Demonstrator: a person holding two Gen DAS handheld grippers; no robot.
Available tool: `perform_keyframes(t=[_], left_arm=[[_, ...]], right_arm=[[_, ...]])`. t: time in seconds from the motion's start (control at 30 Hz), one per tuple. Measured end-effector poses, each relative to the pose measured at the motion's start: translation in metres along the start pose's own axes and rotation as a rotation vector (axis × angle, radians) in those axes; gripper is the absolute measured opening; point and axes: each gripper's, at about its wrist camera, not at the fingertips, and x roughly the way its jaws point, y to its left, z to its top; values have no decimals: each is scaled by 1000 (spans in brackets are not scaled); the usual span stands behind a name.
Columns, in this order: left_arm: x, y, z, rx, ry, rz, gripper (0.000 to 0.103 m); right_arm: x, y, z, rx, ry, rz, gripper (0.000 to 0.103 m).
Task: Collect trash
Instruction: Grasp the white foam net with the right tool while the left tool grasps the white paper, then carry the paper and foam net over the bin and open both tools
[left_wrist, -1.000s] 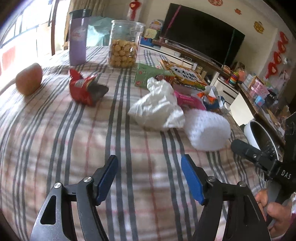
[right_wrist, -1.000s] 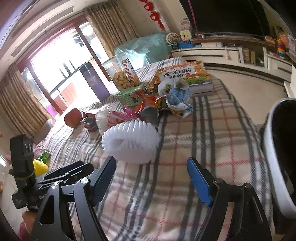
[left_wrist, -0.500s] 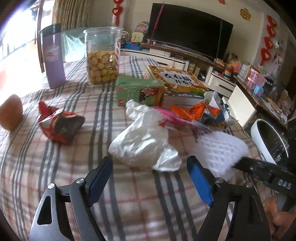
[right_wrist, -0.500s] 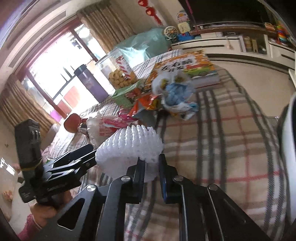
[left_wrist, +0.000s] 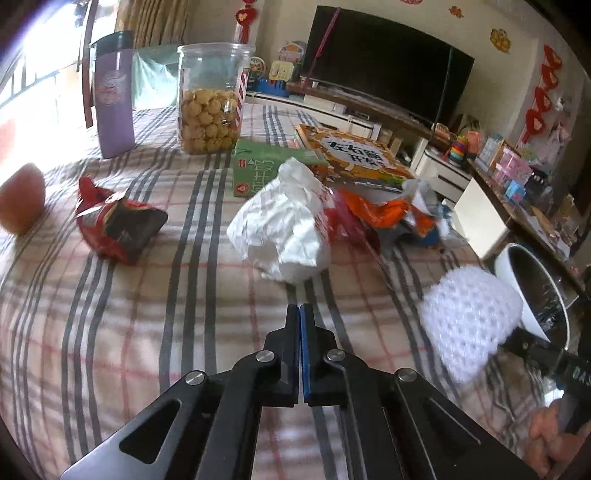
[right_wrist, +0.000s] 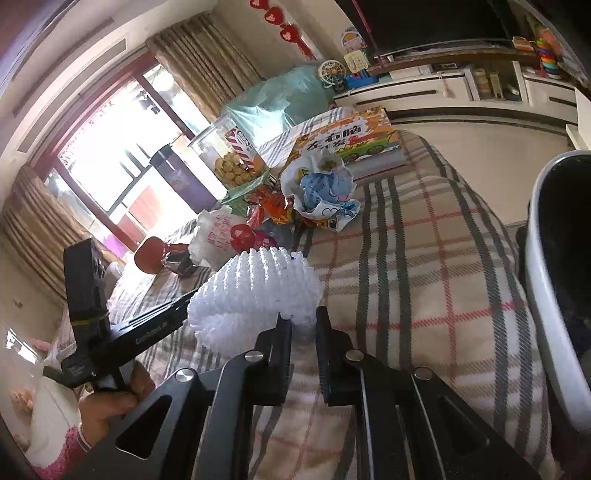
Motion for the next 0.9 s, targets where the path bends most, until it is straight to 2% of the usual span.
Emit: perform_keyframes(t=[0.17,0.23,0.27,0.3,0.37,0.53,0.57,0.6,0.63,0.67,0.9], left_arm=[[-19,-1,-11,-19,-16,-5,0],[-22,-1,-7,-34,-22,-8,8],[-24,-2,-5,-38,-26,0,18],[-25,-3,-3,-40,-36,14,33],[-25,-7,4,-39,-61,32,48],[-12,-14,21,-36,-92,62,48],[-6,-15,25,-32,-94,72,45],[-1,-14,26,-28,-91,71,25],[7,-15,27,-24,-74,68,14],[14,-14,28,-22,-53,62,10],[3,-14,15,-33,-73,54,7]], right_arm=[[-18,-2,-4,-3,-15,-5,12],[-24,-2,-5,-4,-21,-7,12],[-28,-2,-7,-4,-26,-6,12],[-31,-3,-8,-2,-32,-6,12],[-38,-3,-10,5,-41,-4,12],[-43,-10,-14,20,-43,-9,12],[-42,-11,-14,22,-42,-11,12],[-42,-12,-14,24,-39,-12,12],[-41,-14,-15,27,-38,-12,12],[-41,-15,-15,30,-38,-12,12],[-45,-18,-14,36,-48,-15,12]])
